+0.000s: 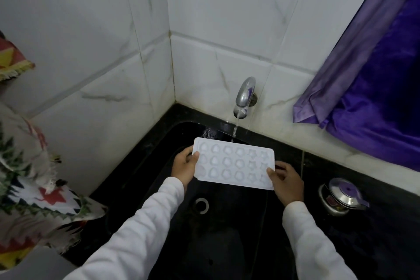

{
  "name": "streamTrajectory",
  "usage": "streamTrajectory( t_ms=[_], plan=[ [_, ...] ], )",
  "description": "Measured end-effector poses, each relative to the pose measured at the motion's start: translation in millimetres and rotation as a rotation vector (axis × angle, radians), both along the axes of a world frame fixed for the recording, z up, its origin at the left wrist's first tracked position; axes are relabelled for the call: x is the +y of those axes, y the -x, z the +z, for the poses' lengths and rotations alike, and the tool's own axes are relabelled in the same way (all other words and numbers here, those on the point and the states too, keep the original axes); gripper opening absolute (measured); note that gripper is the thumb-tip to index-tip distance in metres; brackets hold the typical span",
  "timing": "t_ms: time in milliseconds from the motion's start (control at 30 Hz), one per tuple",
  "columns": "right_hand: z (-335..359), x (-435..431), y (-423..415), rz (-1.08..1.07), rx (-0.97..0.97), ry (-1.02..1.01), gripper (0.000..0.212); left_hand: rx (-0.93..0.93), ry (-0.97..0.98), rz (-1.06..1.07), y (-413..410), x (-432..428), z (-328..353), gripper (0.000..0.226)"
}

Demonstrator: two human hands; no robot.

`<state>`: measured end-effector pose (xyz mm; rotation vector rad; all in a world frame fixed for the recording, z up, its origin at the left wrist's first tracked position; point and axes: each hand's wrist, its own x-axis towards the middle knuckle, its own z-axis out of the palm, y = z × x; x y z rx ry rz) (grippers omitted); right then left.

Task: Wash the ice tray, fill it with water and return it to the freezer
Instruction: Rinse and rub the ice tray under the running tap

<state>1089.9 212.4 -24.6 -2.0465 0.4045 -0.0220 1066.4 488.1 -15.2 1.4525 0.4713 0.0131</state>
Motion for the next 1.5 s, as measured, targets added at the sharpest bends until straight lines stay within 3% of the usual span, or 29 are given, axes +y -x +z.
streamTrajectory(
  t_ms=[100,300,433,567,667,800,933,1100,1300,1500],
  plan=[
    [9,5,-12,0.184,-0.169,0.234,0.041,0.048,-0.040,0.041,-15,-4,1,0.025],
    [36,26,-45,0.577,-0.384,0.509,0.037,0.067,-0.071,0.073,-30,-10,3,0.024],
    [45,45,-60,0.687,-0.415,0.585,0.041,0.057,-0.070,0.070,-32,-13,5,0.021],
    [45,53,-67,0.826,-0.323,0.687,0.034,0.019,-0.106,0.026,-31,-13,9,0.024],
    [46,55,-70,0.853,-0.274,0.754,0.036,0.008,-0.132,0.027,-31,-13,12,0.025],
    [49,58,-68,0.816,-0.310,0.814,0.059,0.007,-0.143,0.034,-34,-13,15,0.025],
    [51,58,-66,0.836,-0.336,0.779,0.048,0.005,-0.158,0.026,-33,-13,19,0.028],
    [50,58,-66,0.853,-0.331,0.832,0.054,-0.004,-0.153,0.032,-33,-12,19,0.028],
    [50,61,-64,0.859,-0.399,0.804,0.036,0.004,-0.148,0.039,-33,-10,18,0.029],
    [47,65,-62,0.831,-0.431,0.833,0.047,-0.010,-0.127,0.053,-35,-9,20,0.028]
  ],
)
